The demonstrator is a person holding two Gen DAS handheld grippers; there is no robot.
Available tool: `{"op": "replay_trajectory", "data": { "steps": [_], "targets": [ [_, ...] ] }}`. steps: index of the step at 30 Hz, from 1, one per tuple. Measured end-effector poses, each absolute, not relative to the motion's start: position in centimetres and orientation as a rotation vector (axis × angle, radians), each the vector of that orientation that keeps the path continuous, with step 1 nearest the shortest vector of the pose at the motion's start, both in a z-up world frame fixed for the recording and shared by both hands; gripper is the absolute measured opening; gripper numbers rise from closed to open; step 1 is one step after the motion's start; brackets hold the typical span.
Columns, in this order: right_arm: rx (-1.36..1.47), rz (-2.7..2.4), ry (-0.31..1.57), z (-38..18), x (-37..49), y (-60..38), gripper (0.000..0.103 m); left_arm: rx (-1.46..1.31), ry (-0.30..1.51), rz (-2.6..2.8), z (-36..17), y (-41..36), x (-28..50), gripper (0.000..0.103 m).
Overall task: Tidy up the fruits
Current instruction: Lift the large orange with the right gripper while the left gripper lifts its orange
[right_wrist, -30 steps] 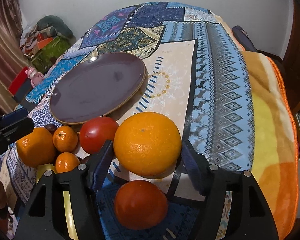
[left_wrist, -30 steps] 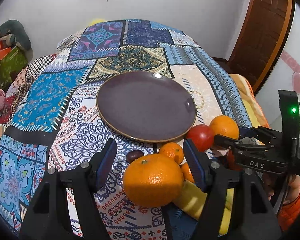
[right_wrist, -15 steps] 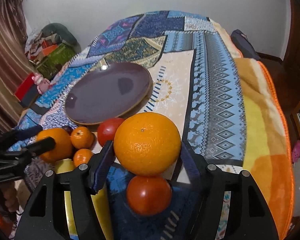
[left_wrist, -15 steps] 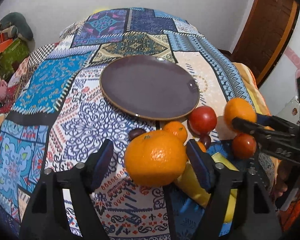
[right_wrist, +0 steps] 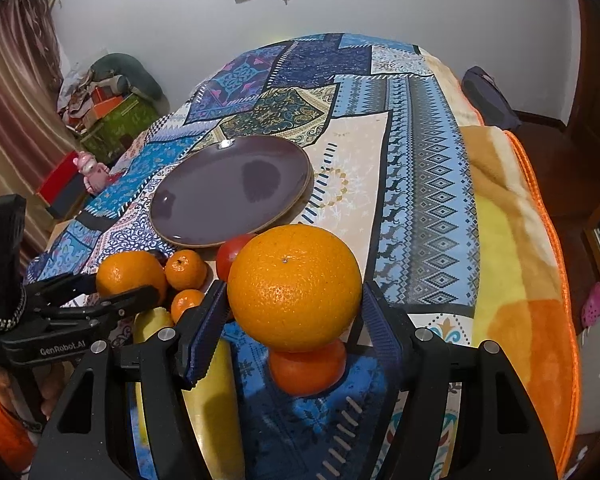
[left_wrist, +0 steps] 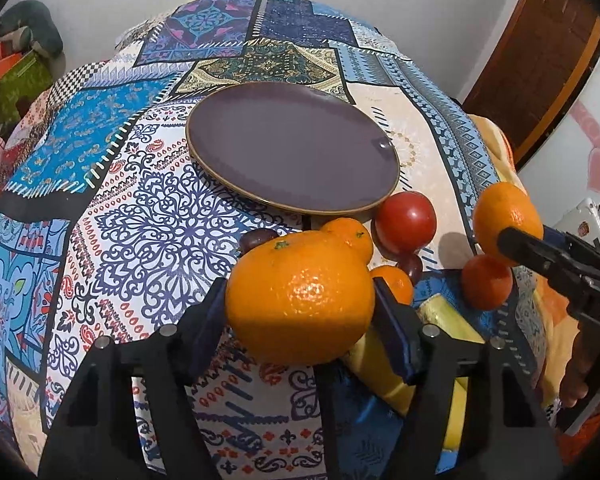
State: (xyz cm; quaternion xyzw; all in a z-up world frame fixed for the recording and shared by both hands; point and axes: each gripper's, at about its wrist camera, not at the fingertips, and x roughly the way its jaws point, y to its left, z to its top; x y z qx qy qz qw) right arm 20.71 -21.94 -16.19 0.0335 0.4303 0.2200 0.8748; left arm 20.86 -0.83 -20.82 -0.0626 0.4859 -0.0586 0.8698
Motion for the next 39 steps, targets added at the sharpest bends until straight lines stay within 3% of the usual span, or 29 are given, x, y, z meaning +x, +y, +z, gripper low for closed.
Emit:
{"op": "replay_trajectory", "data": {
  "steps": [36, 37, 38, 39],
  "targets": [
    [0.014, 0.493, 0.735, -10.6, 25.5, -16.2, 0.062, -0.104, 0.809, -0.081, -12.3, 3.1, 24.5, 0.069],
    [0.013, 0.492, 0.734, -10.6, 25.7, -16.0, 0.058, -0.107, 0.806, -0.081, -12.2, 3.2, 24.9, 0.069],
    [0.009, 0.492, 0.729, -10.5, 26.0, -15.9, 0.038, -0.111, 0.806, -0.081, -12.2, 3.2, 25.3, 0.069],
    [0.004, 0.499, 0.728, -10.3, 26.3, -15.8, 0.028, -0.115, 0.807, -0.081, -12.2, 3.3, 25.6, 0.069]
  ]
}}
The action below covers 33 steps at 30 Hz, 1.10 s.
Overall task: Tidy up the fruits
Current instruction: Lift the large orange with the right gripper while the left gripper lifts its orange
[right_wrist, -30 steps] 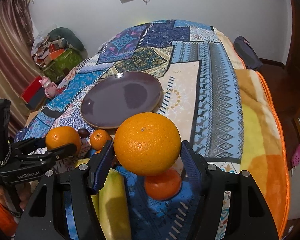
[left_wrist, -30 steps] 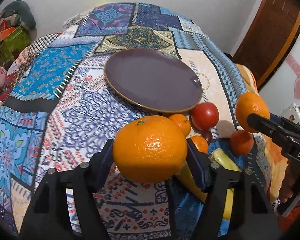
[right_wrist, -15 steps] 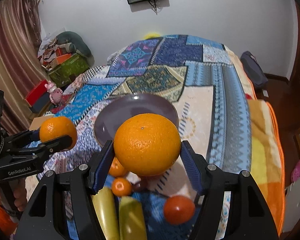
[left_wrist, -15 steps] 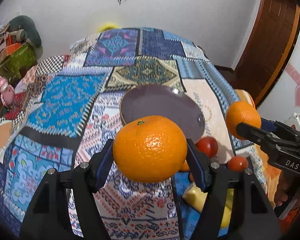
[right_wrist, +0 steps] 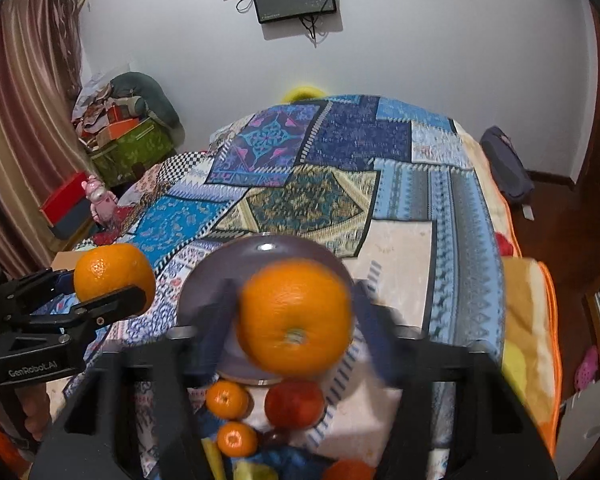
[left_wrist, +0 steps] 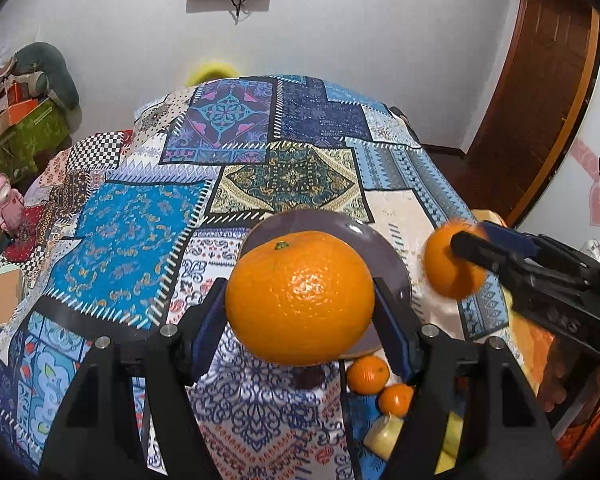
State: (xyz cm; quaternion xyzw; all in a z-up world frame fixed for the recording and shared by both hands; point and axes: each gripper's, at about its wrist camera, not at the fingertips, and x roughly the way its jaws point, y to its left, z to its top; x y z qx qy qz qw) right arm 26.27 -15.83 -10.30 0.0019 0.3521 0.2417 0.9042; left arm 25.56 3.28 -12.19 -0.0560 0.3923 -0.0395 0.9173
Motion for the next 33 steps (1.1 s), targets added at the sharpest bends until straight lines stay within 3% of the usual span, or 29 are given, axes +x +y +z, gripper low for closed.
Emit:
{"op": "replay_trajectory", "data": {
  "steps": [1, 14, 33],
  "targets": [
    [0.006, 0.509, 0.739, -10.1, 26.7, -15.7, 0.024, -0.119, 0.809, -0.082, -12.2, 3.3, 26.0, 0.069],
    [-0.021, 0.535, 0.893, -14.7, 28.6, -15.6, 0.024, -0.105, 0.865, -0.081, -15.1, 3.4, 28.4, 0.069],
    [-0.028, 0.533, 0.881, -14.2, 29.0, -15.5, 0.026, -0.101, 0.886, -0.077, -16.0, 3.4, 29.0, 0.069]
  ]
}}
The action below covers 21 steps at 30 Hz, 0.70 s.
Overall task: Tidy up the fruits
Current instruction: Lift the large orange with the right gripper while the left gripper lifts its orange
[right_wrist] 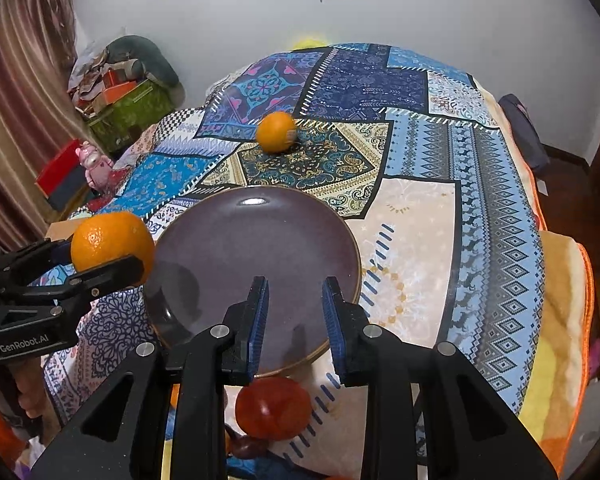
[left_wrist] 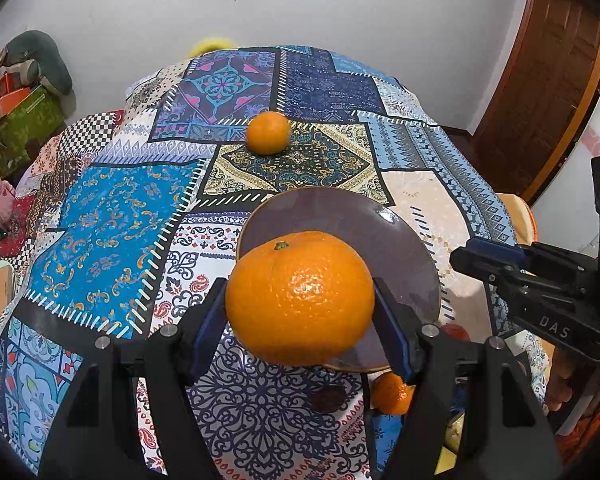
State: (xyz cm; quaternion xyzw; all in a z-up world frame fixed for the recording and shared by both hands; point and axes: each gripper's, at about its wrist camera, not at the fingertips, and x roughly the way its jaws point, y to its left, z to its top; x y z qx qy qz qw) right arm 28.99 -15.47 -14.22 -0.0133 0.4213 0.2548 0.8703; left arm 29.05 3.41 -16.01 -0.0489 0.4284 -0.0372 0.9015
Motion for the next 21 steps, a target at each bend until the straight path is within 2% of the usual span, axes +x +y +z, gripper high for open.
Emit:
{"op": "replay_trajectory", "data": {
  "steps": [6, 11, 21],
  "targets": [
    [-0.027, 0.529, 0.854, -12.7, 29.8, -14.8, 0.036, -0.115, 0.859, -0.075, -15.1, 4.6, 28.6, 0.069],
    [-0.072, 0.529, 0.803, -10.7, 30.8, -12.3, 0.048, -0.125, 0.826, -0.064, -13.8, 6.8, 28.3, 0.069],
    [-0.106, 0.533, 0.789, -9.0, 35.1, -6.0, 0.055, -0.144, 0.788, -0.009, -12.2, 13.9, 28.7, 0.069]
  ]
}}
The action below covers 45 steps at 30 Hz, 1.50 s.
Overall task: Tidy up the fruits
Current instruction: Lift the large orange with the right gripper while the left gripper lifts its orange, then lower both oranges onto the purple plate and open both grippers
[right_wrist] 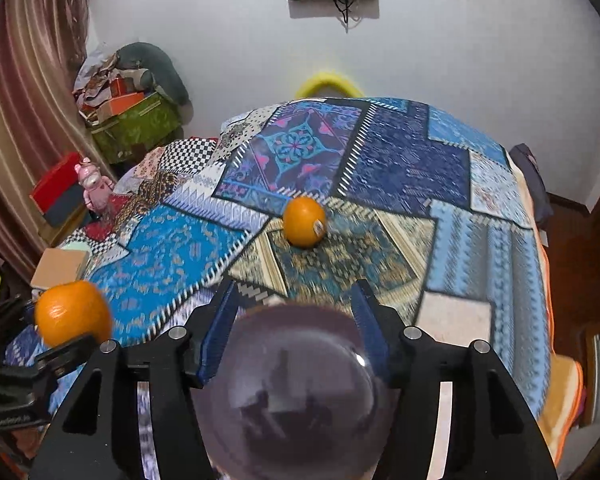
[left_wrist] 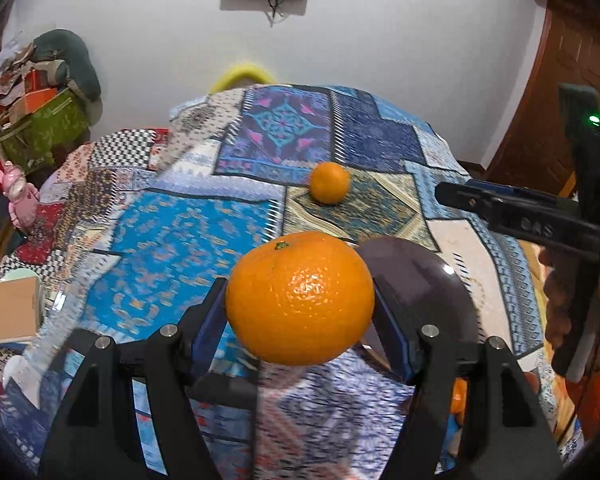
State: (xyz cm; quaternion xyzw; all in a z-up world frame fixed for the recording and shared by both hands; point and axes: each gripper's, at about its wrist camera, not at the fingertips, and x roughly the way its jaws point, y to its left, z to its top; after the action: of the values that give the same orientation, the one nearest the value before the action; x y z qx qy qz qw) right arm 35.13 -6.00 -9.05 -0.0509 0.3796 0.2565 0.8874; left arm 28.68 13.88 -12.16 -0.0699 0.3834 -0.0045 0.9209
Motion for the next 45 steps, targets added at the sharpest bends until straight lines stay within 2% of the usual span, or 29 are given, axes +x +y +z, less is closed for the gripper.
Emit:
{"op": "replay_trajectory", "data": {
  "steps": [7, 13, 21, 23, 28, 31, 33, 40, 45],
  "targets": [
    [-0.144, 0.497, 0.840, -11.2, 40.0, -2.0, 0.055, -0.167, 0.788, 0.015, -12.7, 18.2, 29.4, 0.069],
    [-0.158, 0.460, 0.895, -14.1, 44.4, -0.2, 0.060, -0.194, 0.828, 0.035, -15.3, 20.7, 31.0, 0.069],
    [-0.181, 0.414, 0.974, -18.5, 49.9, 1.0, 0.061, -0.175, 0.859, 0.053, -18.0, 21.4, 32.3, 0.069],
    [-0.208, 0.404, 0.971, -19.1, 50.5, 1.5, 0.067, -0.160, 0.865, 0.065, -18.4, 21.3, 32.6, 0.069],
    [-0.250, 0.367, 0.979, -20.1, 51.8, 2.5, 0.073, -0.138, 0.861, 0.069, -18.5, 20.7, 32.7, 0.069],
    [-0.226, 0.367, 1.054, -21.8, 52.9, 2.6, 0.067, -0.137, 0.861, 0.069, -18.4, 20.5, 32.8, 0.069],
    [-0.213, 0.371, 1.024, -21.9, 52.6, 2.4, 0.063, -0.128, 0.859, 0.067, -18.4, 20.1, 32.9, 0.069],
    [-0.223, 0.410, 0.984, -20.6, 49.8, 1.1, 0.061, -0.095, 0.849, 0.064, -17.7, 18.7, 32.7, 0.069],
    [-0.209, 0.440, 0.929, -16.8, 44.3, -2.1, 0.061, -0.120, 0.839, 0.032, -16.2, 17.3, 31.5, 0.069]
  ]
}}
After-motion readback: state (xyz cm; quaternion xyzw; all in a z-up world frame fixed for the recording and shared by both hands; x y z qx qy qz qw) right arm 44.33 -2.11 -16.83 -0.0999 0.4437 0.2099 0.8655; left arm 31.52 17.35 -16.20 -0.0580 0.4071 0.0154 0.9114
